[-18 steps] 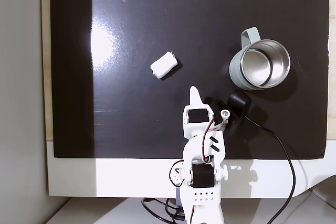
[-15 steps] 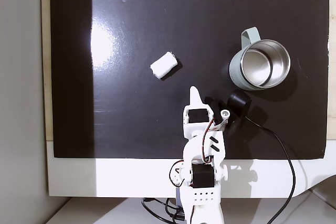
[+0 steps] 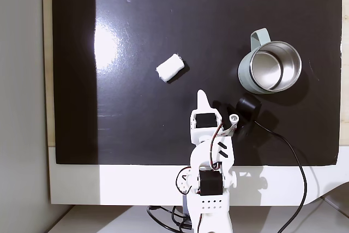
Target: Grasp a gauze and put it in the cup.
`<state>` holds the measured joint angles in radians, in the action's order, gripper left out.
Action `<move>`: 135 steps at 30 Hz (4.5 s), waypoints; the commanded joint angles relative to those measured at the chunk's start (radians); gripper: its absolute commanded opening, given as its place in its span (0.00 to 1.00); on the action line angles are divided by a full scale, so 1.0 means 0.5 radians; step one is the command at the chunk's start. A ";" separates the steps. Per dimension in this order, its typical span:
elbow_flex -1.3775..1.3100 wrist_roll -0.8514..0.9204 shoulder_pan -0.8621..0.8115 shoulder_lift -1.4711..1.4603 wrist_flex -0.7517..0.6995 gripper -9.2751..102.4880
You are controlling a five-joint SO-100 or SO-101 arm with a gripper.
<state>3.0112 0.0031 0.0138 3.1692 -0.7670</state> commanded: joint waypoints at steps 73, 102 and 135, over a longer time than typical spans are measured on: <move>-3.608 1.040 0.129 -3.767 -1.629 0.36; -3.258 0.779 0.540 -4.096 -1.197 0.33; -3.945 0.721 0.439 -3.547 -1.945 0.08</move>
<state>1.1351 0.3605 0.2546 1.2962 -1.6889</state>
